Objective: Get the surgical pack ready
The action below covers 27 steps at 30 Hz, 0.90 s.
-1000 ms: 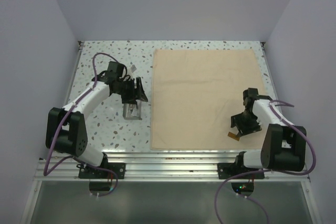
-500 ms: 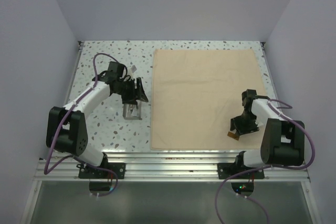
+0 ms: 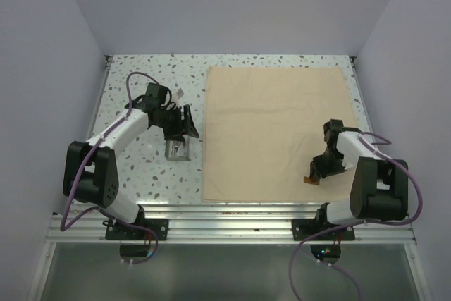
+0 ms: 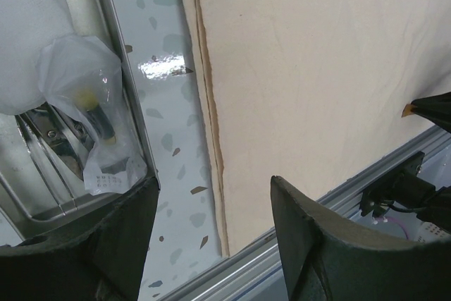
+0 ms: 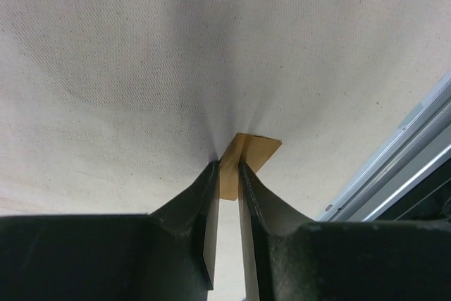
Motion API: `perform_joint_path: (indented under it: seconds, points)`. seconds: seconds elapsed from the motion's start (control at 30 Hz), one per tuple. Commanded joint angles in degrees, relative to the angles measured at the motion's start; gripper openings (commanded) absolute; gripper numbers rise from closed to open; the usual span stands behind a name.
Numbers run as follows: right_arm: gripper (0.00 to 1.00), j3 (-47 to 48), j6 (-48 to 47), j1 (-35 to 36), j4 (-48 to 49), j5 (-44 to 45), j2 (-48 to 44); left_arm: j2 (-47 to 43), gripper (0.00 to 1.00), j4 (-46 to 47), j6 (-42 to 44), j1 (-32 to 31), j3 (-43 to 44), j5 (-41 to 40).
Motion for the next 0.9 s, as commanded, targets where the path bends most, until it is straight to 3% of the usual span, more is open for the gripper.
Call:
perform_joint_path:
  seconds: [0.0, 0.53, 0.67, 0.87]
  points:
    - [0.2, 2.0, -1.4, 0.4, -2.6, 2.9, 1.7, 0.1, 0.68, 0.7, 1.2, -0.1, 2.2, 1.0]
    - [0.11, 5.7, -3.3, 2.1, -2.4, 2.4, 5.0, 0.0, 0.68, 0.3, 1.7, -0.1, 2.5, 0.8]
    - [0.27, 5.7, -3.5, 2.2, -2.7, 2.6, 4.8, 0.3, 0.68, 0.3, 2.0, -0.1, 2.5, 1.0]
    - [0.3, 4.8, -2.9, 2.9, -3.2, 2.7, 3.4, 0.4, 0.68, 0.3, 2.2, -0.1, 2.8, 1.2]
